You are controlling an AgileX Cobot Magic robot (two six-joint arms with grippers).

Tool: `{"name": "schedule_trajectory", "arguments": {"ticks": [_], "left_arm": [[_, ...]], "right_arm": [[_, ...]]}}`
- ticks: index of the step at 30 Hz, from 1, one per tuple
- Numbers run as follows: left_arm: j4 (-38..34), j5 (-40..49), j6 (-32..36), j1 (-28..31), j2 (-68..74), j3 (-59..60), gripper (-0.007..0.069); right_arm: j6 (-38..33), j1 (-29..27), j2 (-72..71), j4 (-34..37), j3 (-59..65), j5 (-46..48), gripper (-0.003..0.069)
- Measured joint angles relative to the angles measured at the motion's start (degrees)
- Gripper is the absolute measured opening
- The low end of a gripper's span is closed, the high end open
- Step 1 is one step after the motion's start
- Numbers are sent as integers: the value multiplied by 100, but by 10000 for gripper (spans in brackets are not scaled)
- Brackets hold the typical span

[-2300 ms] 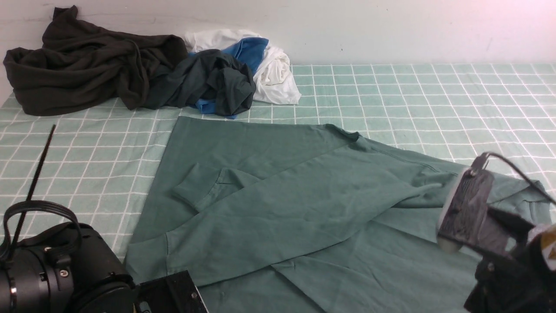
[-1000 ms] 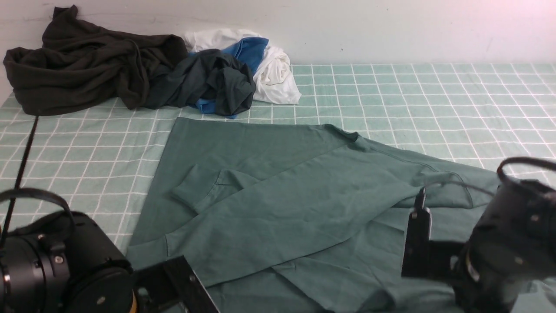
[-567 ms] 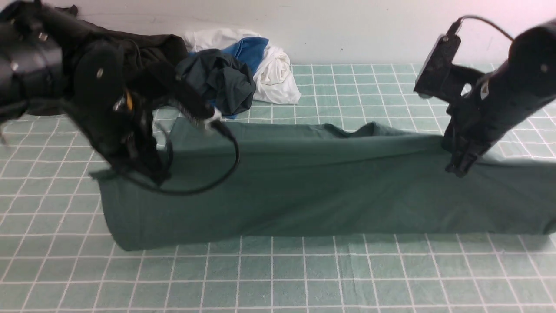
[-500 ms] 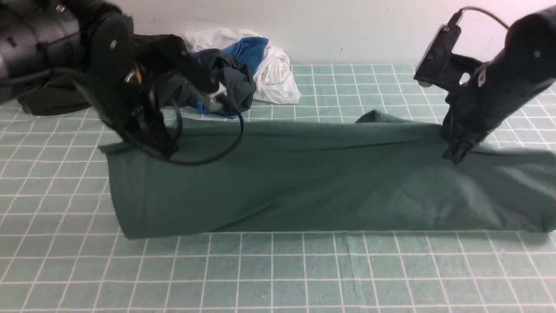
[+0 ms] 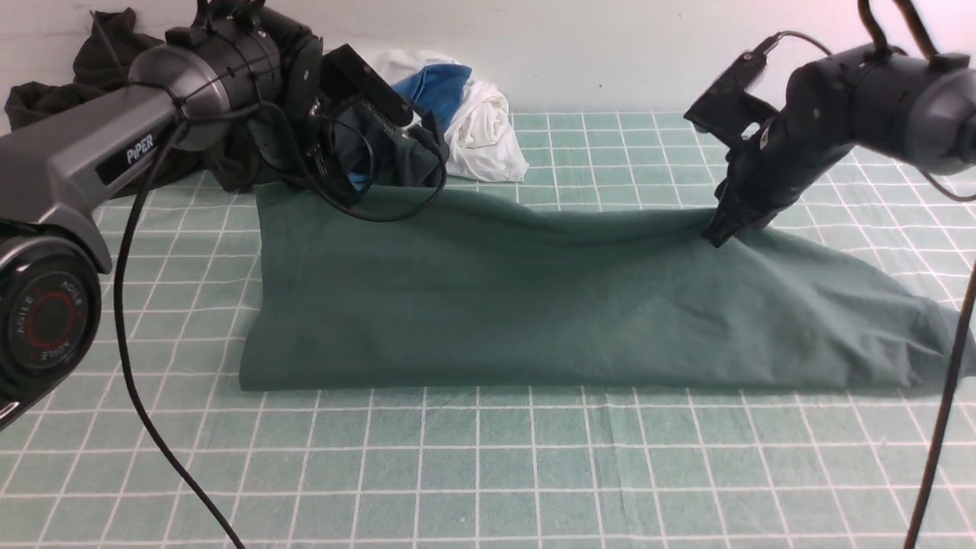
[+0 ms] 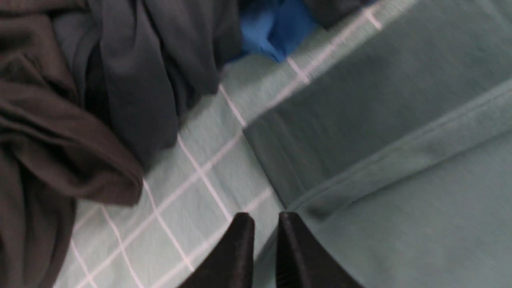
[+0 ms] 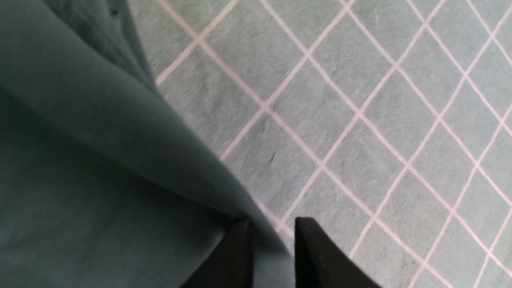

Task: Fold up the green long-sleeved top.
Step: Use both arms to drag the lower edge of the fabric forward and fold it over the upper edge, then use the right arm to clamp the right edge of the fabric

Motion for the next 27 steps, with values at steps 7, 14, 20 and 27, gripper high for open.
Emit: {"name": "schedule_trajectory", "arguments": {"ticks": [7, 14, 20, 27], "left_arm": [[-187, -159, -648, 122, 142, -209, 352], [-665, 1696, -1255, 58, -112, -578, 365], [-1189, 2468, -1238, -4, -130, -419, 143], [-1754, 2416, -811, -4, -130, -197, 3]], "right_arm": [[1802, -43, -212, -664, -255, 597, 405], [2069, -757, -866, 171, 15, 1512, 426], [1984, -1644, -1394, 1112, 1301, 1552, 426], [2089, -2254, -1414, 1144, 2333, 802, 426]]}}
